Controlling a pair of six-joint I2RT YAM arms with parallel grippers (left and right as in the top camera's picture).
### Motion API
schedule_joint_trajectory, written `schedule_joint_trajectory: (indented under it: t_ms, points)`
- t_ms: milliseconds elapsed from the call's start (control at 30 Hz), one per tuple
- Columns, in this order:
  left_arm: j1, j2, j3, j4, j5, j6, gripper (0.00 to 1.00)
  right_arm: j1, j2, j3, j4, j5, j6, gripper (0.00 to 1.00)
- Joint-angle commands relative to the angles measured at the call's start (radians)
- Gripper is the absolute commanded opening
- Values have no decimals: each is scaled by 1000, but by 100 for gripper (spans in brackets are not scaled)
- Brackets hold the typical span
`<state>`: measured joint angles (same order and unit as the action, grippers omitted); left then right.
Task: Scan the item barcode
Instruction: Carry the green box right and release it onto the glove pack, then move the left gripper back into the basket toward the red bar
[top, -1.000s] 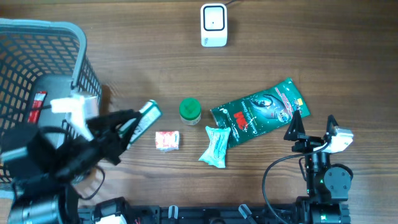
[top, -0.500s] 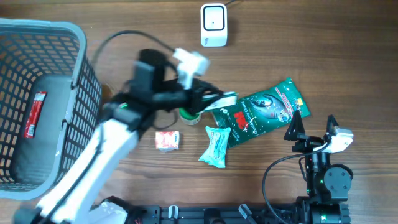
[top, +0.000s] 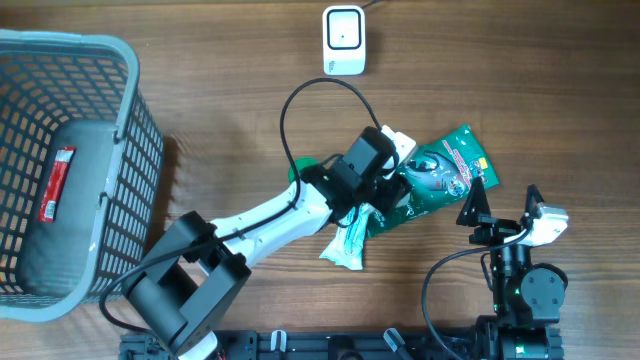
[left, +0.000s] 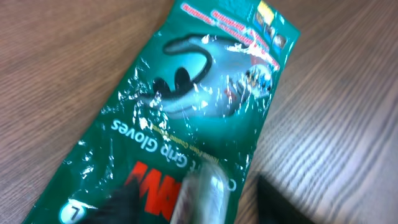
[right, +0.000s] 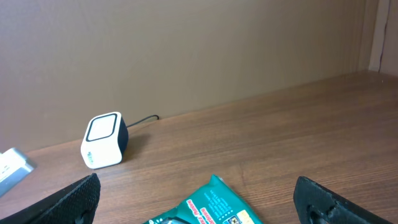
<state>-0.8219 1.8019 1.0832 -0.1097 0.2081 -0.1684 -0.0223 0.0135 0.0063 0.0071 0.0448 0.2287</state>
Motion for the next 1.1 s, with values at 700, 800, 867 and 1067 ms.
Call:
schedule_joint_trajectory:
  t_ms: [700,800,867,1067]
  points:
    - [175,-829,5,-77,-898,58,100,4,-6,-1,3,-8,-16,100]
    - [282,-876,5,-46,-898,56,100,5,-6,-1,3,-8,-16,100]
    - [343,-889,5,-43,-898,56,100,5,-6,-1,3,-8,-16,100]
    - [463,-879,5,-75,-898,56,100,5,-6,-1,3,-8,-17,100]
